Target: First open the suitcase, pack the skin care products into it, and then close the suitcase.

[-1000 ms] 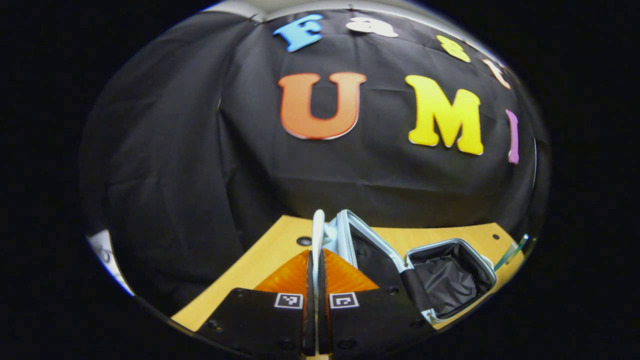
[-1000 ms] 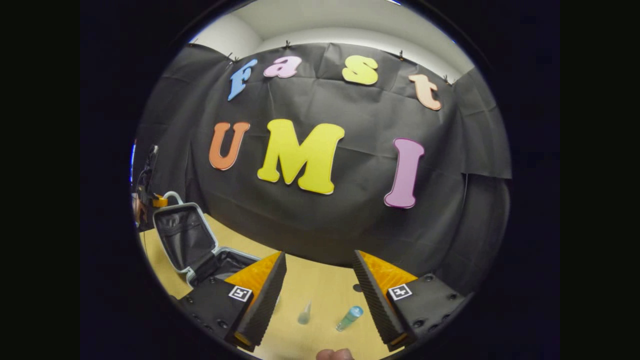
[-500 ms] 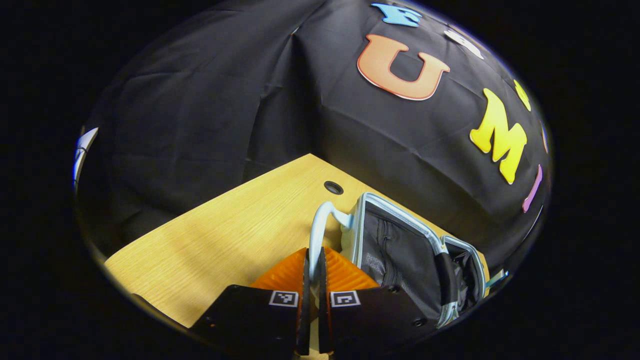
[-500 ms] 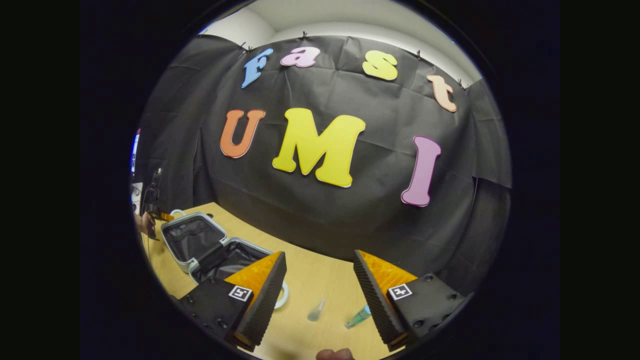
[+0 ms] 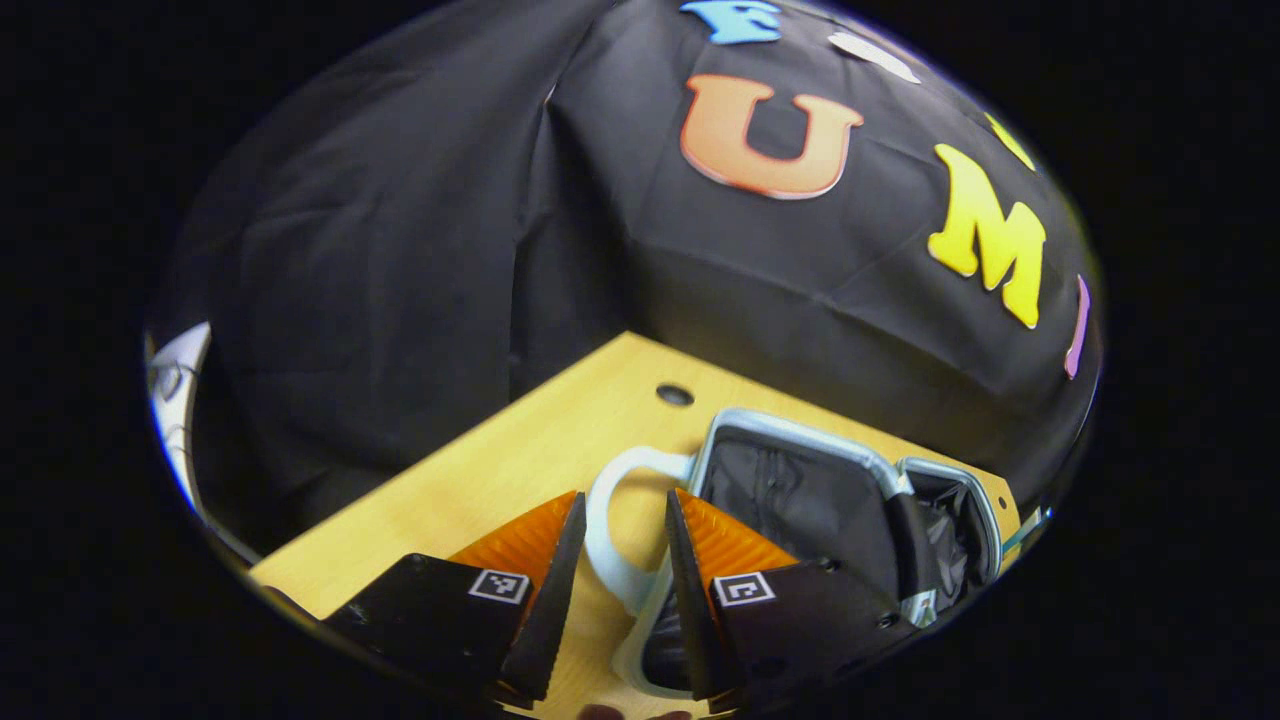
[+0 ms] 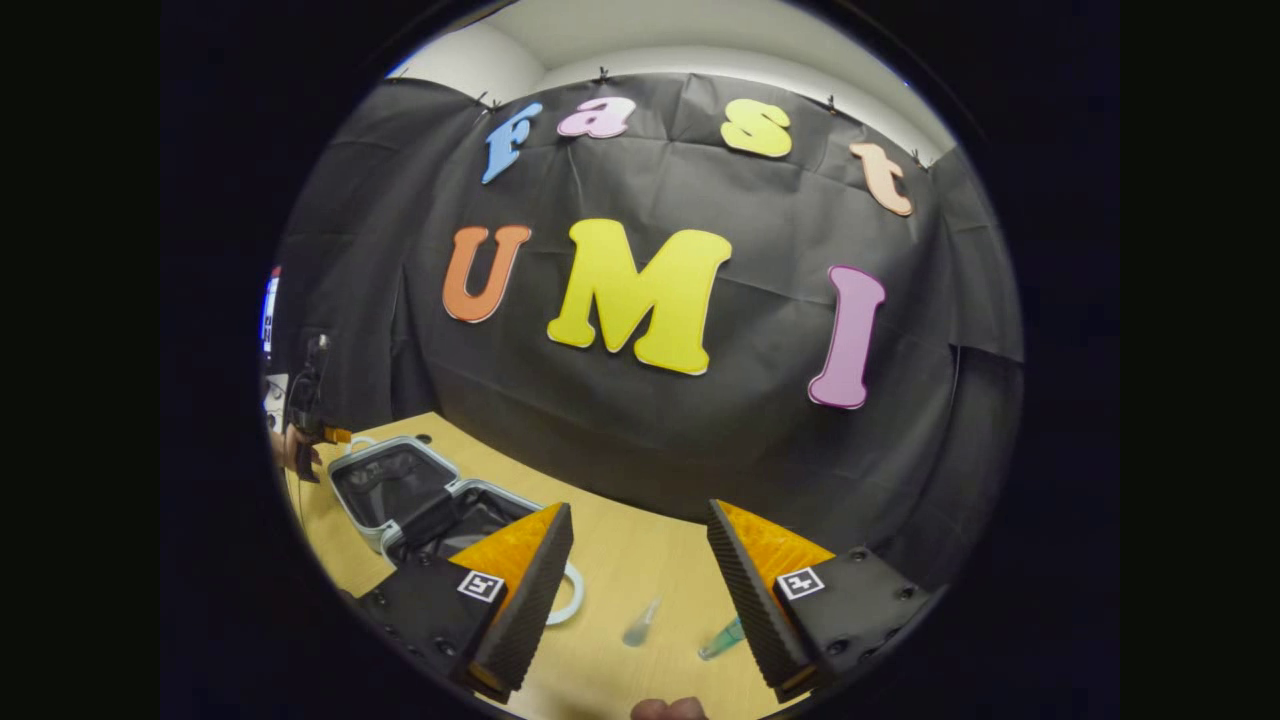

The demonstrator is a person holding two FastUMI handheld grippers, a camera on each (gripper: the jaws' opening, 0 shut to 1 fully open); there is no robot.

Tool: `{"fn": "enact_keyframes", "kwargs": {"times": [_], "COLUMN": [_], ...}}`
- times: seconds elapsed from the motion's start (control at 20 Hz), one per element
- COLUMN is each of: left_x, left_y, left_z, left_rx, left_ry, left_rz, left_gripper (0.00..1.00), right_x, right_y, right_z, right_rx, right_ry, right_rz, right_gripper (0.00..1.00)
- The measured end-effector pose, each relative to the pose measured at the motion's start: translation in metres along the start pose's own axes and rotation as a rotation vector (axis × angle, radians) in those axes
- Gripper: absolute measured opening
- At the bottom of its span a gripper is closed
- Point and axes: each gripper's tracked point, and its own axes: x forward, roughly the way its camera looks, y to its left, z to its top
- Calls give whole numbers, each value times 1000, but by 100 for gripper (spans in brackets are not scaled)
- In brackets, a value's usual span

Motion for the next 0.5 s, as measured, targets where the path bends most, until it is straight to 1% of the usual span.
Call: {"fn": "enact_keyframes", "kwargs": {"times": [0.05,0.1,0.15,0.2,0.25,0.3,0.35,0.4,0.5], "left_x": [-18,-36,-52,-67,-90,-110,-126,-140,-162], "left_y": [-23,-46,-68,-92,-111,-130,-151,-172,-228], "left_z": [28,51,68,79,92,104,108,108,94], "left_rx": [34,76,114,148,164,167,170,177,197], "left_ry": [-79,-127,-160,-187,-215,-237,-244,-249,-259], "left_rz": [-23,-38,-38,-48,-49,-58,-78,-93,-128], "left_gripper": [71,85,99,97,100,98,87,97,97], "right_x": [0,-1,-2,-3,-5,-9,-13,-16,-22], "right_y": [-8,-18,-28,-39,-50,-63,-75,-86,-104], "right_z": [1,1,1,0,0,-1,-3,-6,-13], "right_rx": [7,17,35,54,72,90,107,114,120], "right_ry": [-8,-13,-18,-21,-26,-31,-38,-43,-50], "right_rz": [-9,-21,-32,-43,-59,-78,-93,-106,-122], "right_gripper": [80,80,80,80,80,80,80,80,80]}}
